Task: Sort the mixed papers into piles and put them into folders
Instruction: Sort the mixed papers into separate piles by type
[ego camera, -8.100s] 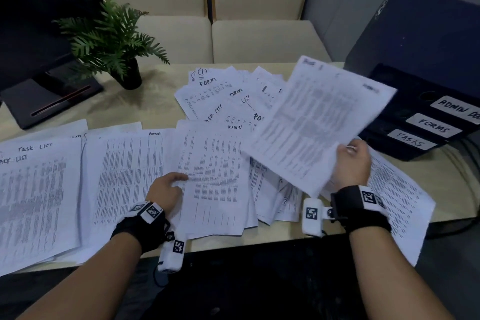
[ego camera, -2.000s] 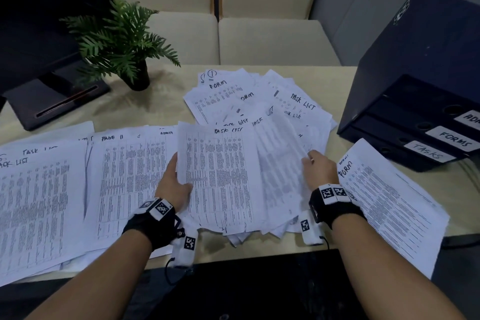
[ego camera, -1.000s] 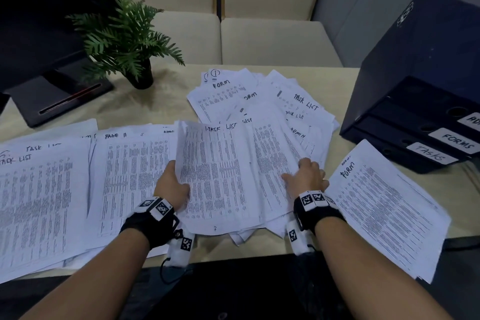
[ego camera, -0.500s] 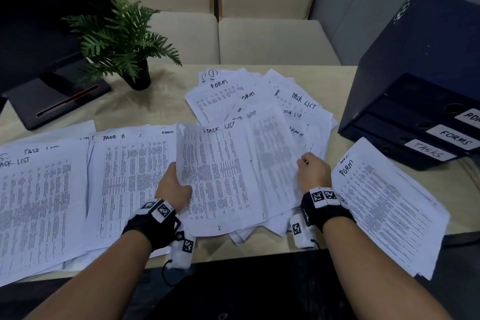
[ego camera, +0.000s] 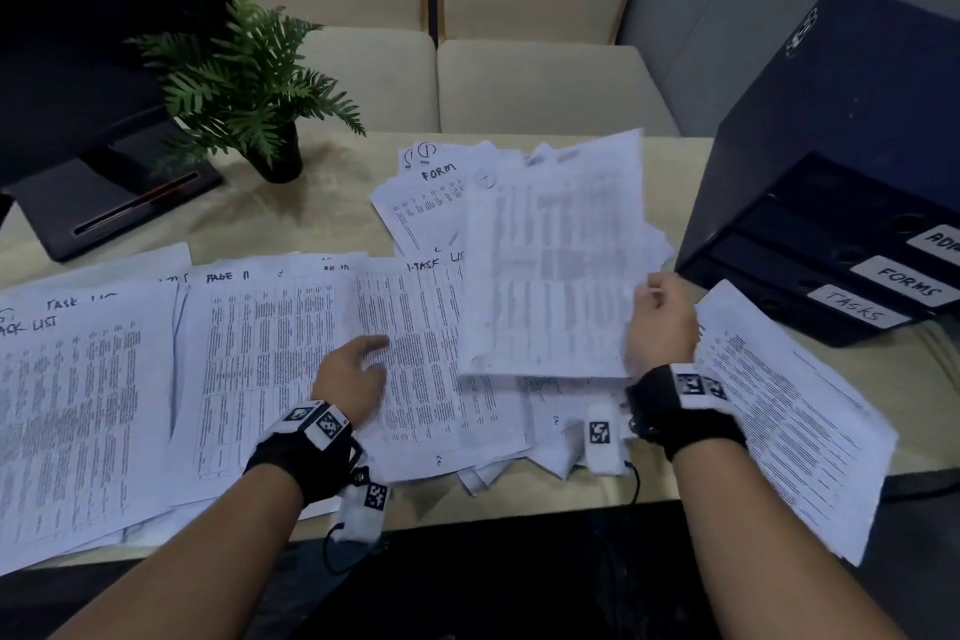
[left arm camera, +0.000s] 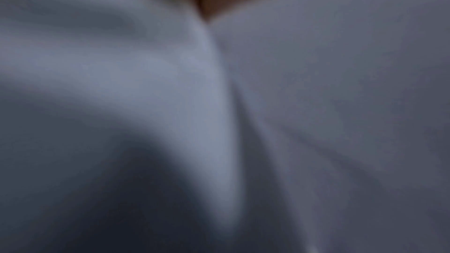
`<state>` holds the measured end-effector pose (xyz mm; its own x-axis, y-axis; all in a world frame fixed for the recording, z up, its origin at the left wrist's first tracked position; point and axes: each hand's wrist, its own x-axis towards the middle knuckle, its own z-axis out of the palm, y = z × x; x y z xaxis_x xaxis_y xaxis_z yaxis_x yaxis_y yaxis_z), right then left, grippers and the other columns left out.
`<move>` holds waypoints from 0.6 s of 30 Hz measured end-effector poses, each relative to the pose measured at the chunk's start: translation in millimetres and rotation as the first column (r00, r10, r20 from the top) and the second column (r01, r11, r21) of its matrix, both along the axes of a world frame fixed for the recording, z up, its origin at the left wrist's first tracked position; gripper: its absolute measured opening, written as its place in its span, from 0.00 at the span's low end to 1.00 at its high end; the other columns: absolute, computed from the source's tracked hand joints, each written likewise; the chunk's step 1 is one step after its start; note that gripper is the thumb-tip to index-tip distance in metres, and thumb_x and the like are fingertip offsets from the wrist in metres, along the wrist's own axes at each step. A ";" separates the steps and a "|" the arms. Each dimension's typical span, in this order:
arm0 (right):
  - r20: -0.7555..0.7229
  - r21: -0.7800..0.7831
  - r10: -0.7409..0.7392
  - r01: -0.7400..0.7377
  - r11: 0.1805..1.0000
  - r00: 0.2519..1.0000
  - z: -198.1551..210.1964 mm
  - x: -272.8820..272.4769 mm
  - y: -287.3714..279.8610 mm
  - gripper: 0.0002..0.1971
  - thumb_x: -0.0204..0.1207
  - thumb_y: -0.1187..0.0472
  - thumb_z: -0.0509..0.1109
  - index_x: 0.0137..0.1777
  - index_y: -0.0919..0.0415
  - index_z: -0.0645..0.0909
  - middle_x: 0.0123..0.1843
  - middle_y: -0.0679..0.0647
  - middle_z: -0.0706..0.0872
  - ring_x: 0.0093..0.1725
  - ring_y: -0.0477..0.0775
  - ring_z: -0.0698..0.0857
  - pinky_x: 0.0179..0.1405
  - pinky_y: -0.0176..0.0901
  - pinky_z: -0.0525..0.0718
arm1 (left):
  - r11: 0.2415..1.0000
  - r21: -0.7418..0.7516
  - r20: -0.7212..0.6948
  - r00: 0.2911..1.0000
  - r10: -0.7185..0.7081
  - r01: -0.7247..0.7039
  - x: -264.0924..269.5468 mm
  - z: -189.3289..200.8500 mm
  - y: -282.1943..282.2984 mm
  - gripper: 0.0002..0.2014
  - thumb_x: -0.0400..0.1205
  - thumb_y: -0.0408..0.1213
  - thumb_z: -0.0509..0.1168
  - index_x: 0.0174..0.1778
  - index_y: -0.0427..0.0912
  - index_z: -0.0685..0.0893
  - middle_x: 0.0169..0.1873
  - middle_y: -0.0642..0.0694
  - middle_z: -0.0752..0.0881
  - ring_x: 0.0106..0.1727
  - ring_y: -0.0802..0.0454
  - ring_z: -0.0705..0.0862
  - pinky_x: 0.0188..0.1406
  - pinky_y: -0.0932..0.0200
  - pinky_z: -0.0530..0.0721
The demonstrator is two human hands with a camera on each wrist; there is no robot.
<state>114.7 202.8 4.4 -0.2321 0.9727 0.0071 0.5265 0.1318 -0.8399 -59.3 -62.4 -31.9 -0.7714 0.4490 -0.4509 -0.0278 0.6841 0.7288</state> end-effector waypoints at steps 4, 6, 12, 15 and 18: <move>0.163 -0.170 0.312 -0.285 0.943 0.936 -22.0 -20.5 -49.0 0.07 0.85 0.65 0.60 0.54 0.63 0.80 0.44 0.59 0.83 0.41 0.56 0.78 0.36 0.40 0.71 | 0.993 0.051 0.122 0.988 0.099 -0.105 4.3 7.8 10.2 0.27 0.85 0.58 0.54 0.66 0.41 0.83 0.67 0.42 0.82 0.69 0.42 0.78 0.71 0.50 0.72; 0.205 -0.241 0.429 -0.380 0.893 0.880 -30.0 -24.0 -66.9 0.07 0.85 0.64 0.60 0.51 0.61 0.79 0.42 0.60 0.83 0.38 0.55 0.78 0.32 0.41 0.70 | 0.991 0.050 0.153 0.982 0.114 -0.123 5.6 11.0 12.6 0.22 0.85 0.55 0.56 0.58 0.42 0.85 0.59 0.45 0.85 0.61 0.44 0.80 0.59 0.56 0.76; 0.325 -0.312 0.527 -0.437 0.844 0.785 -29.3 -32.6 -59.9 0.10 0.82 0.54 0.68 0.58 0.57 0.81 0.52 0.54 0.84 0.51 0.54 0.82 0.45 0.39 0.78 | 0.986 -0.135 0.039 0.994 0.101 -0.095 -4.5 4.2 -10.3 0.08 0.77 0.30 0.61 0.50 0.36 0.83 0.39 0.41 0.86 0.34 0.47 0.82 0.27 0.62 0.76; 0.608 -0.128 0.271 -0.244 0.961 0.747 -33.6 -32.0 -36.5 0.29 0.77 0.48 0.72 0.74 0.58 0.71 0.72 0.58 0.73 0.70 0.63 0.72 0.67 0.56 0.72 | 0.980 -0.119 0.004 0.987 0.160 -0.158 -9.0 3.2 -24.2 0.10 0.79 0.29 0.60 0.54 0.37 0.81 0.45 0.40 0.86 0.38 0.47 0.83 0.27 0.62 0.74; 0.710 -0.202 0.257 -0.161 0.966 0.656 -42.9 -29.6 -25.0 0.25 0.77 0.52 0.71 0.72 0.59 0.71 0.69 0.60 0.76 0.69 0.64 0.73 0.66 0.58 0.70 | 0.982 -0.065 -0.021 0.984 0.176 -0.177 -9.8 5.5 -32.1 0.10 0.81 0.28 0.59 0.55 0.37 0.81 0.45 0.40 0.84 0.39 0.47 0.80 0.29 0.63 0.71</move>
<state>85.2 177.8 -38.6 -0.3136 0.8801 -0.3564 0.9437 0.2474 -0.2196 -69.1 -94.4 -26.4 -0.8426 0.2749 -0.4631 -0.1419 0.7162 0.6833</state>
